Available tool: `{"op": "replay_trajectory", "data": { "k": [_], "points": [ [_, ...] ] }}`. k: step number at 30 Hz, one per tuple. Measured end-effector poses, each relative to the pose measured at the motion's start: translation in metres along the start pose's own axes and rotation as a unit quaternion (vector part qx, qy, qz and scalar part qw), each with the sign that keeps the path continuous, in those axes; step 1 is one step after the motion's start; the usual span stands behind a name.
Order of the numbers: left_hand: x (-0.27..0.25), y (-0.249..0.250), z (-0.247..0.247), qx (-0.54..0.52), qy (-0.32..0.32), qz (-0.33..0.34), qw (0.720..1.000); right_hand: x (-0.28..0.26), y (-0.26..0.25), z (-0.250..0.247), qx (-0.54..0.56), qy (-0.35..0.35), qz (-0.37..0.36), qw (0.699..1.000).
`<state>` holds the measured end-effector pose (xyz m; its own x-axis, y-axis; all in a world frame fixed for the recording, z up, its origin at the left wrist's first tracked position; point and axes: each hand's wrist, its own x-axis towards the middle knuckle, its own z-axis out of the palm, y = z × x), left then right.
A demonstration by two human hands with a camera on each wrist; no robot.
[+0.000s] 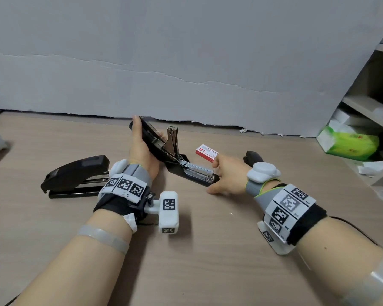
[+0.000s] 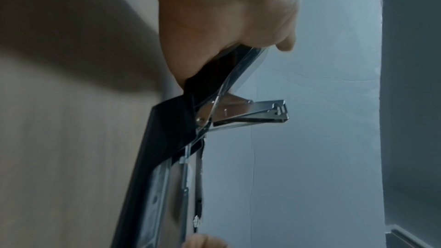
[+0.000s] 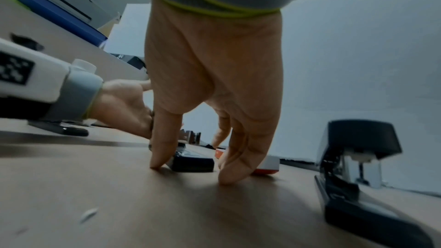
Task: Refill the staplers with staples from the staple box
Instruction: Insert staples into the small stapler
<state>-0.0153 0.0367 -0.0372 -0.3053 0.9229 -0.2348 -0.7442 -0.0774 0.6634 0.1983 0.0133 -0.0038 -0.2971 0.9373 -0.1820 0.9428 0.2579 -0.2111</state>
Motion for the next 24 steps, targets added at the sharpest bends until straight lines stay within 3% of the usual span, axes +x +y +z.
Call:
{"op": "replay_trajectory", "data": {
  "k": [3,7,9,11,16,20,24],
  "points": [
    [-0.002,0.012,0.007,0.016,-0.004,0.027,1.000,0.006,0.004,-0.002,0.003,-0.024,0.007,1.000],
    [-0.016,0.011,0.027,0.193,-0.055,0.107,0.974,0.011,0.010,-0.002,0.040,-0.026,-0.001,0.999],
    [-0.024,0.006,0.035,0.297,-0.107,0.163,0.935,0.013,0.012,-0.002,0.056,-0.030,-0.005,0.998],
    [-0.031,0.000,0.038,0.401,-0.171,0.200,0.877,0.014,0.013,-0.001,0.065,-0.035,-0.008,0.997],
    [-0.042,-0.014,0.043,0.571,-0.285,0.162,0.753,0.013,0.014,-0.003,0.046,-0.027,-0.021,0.998],
    [-0.039,-0.024,0.043,0.693,-0.291,0.164,0.639,0.013,0.015,-0.003,0.055,-0.030,-0.031,0.998],
    [-0.040,-0.021,0.047,0.710,-0.330,0.149,0.604,0.014,0.015,-0.003,0.055,-0.037,-0.028,0.997]
  ]
}}
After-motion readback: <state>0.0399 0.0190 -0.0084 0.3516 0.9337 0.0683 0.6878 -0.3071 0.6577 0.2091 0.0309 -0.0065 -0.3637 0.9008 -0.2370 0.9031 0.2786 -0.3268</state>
